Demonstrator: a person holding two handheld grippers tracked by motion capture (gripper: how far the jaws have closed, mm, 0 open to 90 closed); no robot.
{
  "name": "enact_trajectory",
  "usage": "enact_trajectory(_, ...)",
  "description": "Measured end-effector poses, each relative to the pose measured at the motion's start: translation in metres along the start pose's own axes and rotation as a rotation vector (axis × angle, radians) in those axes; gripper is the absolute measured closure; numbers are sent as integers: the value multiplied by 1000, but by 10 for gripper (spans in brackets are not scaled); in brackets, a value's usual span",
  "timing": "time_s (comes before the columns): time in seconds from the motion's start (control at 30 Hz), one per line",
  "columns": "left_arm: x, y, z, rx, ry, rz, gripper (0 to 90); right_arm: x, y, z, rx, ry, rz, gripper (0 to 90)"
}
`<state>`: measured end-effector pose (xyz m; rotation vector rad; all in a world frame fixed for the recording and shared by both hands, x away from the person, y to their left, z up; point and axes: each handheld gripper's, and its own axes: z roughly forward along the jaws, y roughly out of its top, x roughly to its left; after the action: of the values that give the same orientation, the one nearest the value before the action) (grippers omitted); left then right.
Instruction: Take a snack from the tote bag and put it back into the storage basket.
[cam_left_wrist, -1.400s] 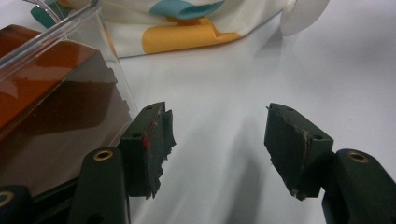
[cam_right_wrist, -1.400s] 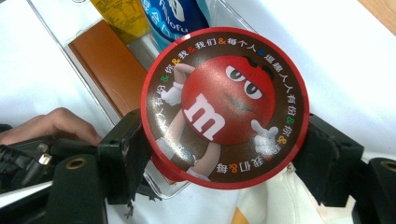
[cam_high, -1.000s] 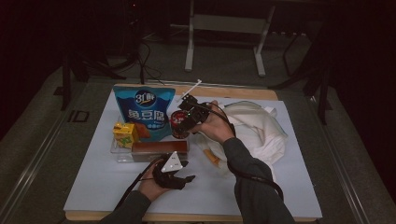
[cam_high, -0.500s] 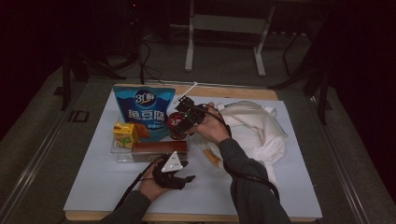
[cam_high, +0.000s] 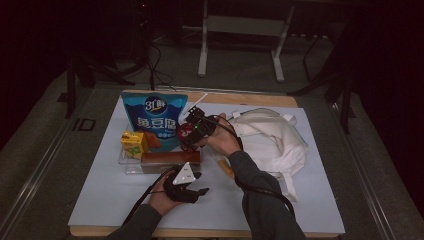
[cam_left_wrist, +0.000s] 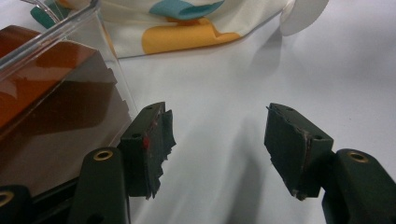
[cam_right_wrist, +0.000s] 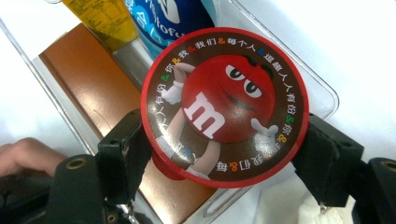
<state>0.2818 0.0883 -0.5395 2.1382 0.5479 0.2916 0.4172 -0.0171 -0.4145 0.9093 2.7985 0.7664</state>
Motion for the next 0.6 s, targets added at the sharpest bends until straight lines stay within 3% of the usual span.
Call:
enact_trajectory(0.3,0,0,0,0,-1,-2,396,-5,-3,6,-12,-16,46,262)
enact_trajectory(0.6,0,0,0,-2,-1,-3,395,-5,-3,8,-15,-44,56,261)
